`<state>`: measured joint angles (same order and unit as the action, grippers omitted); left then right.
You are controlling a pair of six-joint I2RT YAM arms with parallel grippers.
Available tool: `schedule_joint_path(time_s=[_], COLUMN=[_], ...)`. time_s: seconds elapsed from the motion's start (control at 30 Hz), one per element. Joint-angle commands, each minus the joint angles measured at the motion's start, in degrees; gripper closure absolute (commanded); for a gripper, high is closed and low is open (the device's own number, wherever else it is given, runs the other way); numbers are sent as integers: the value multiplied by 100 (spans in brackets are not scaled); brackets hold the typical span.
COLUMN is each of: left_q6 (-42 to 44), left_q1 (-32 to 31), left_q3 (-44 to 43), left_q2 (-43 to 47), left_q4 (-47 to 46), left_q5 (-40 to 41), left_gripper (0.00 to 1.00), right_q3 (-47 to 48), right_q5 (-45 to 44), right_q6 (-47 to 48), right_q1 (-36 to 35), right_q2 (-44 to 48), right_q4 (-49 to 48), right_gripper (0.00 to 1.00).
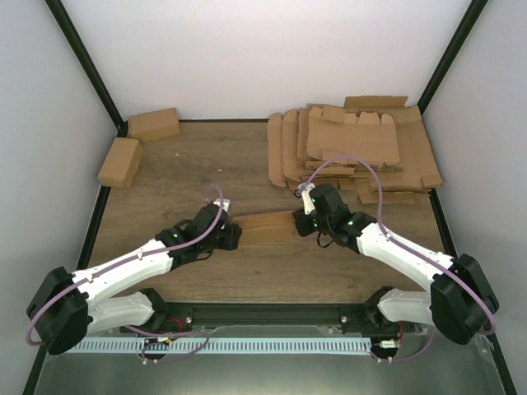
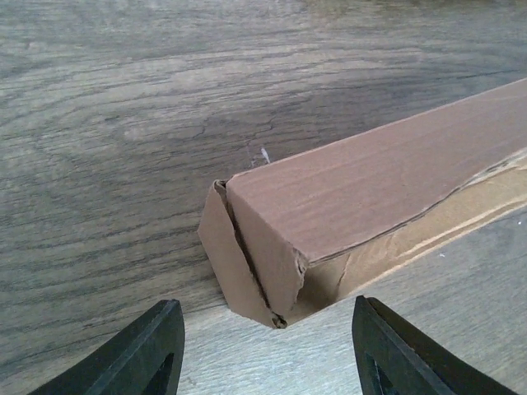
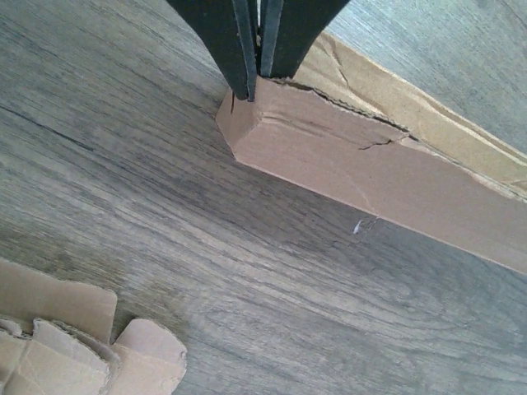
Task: Fold the paper box
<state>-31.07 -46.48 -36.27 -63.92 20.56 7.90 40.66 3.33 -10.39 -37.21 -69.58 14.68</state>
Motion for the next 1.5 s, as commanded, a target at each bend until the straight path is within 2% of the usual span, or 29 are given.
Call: schedule_joint_path(time_s=[0.0, 0.17, 0.43, 0.6, 1.1, 1.47], left_q6=[-68, -63, 117, 175, 253, 202], left_q1=[24, 27, 19, 2, -163, -313], left_q3=[153, 192, 208, 195, 9, -77], left_q2=[-144, -267, -425, -486, -673, -806], left_q4=[-362, -530, -509, -503, -335, -307], left_q5=[150, 211, 206, 209, 427, 554], left_gripper=[41, 44, 58, 62, 64, 64], right_q3=[238, 265, 818, 1127, 1877, 2040], right_q5=[191, 270, 220, 378, 407, 790], right_q6=[-154, -181, -192, -324, -1152, -1796], right_q1=[-14, -23, -23, -27, -23, -23], right_q2=[-37, -49, -347, -526, -914, -996], right_q4=[233, 349, 1111, 1344, 2120, 2141], right_gripper=[99, 99, 99, 99, 99, 99])
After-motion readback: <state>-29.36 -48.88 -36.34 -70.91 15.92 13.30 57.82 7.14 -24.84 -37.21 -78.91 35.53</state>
